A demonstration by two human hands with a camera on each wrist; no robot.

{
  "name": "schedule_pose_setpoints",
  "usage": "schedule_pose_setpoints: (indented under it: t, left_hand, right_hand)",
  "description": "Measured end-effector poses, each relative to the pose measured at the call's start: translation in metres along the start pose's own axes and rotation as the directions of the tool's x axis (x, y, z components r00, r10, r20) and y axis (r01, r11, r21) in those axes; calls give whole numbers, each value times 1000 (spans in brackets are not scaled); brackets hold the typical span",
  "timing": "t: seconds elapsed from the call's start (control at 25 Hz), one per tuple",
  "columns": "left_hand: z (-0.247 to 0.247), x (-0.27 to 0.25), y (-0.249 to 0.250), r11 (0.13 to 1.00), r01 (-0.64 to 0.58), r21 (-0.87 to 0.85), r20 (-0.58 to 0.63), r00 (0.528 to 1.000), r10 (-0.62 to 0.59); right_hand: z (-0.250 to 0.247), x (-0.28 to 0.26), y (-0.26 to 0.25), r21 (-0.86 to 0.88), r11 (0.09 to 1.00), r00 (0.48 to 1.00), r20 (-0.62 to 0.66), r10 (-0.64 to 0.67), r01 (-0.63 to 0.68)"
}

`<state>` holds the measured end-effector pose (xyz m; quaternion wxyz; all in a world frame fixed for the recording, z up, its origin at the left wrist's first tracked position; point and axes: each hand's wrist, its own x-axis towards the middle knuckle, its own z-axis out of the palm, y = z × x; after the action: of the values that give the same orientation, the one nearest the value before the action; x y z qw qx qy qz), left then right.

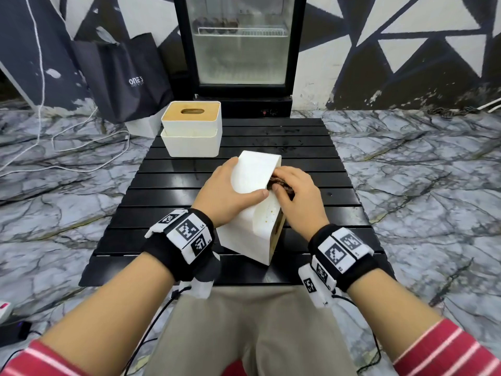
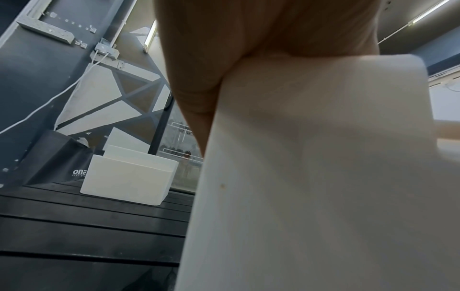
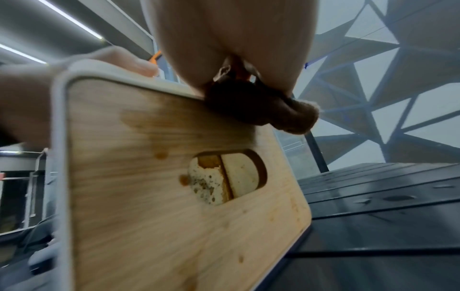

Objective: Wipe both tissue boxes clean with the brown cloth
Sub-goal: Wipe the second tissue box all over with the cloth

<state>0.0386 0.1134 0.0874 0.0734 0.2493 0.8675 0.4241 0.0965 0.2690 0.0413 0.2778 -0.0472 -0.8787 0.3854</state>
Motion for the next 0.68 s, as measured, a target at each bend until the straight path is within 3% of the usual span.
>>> schedule_pose_setpoints:
  t: [0.16, 0.36, 0.68]
  left_hand:
    - [0, 2, -3, 1000, 8, 16, 17, 1000, -8]
    - [2, 4, -6, 1000, 26, 2, 8, 1000, -26]
    - [2, 3, -4, 999, 33, 27, 20, 999, -34]
  right_hand:
    - [-6, -3, 2, 9, 999, 998, 46, -35, 35]
    - [-2, 14, 0, -23, 999, 999, 27, 29, -28]
    - [-12, 1, 10, 8, 1000, 998, 54, -29, 28]
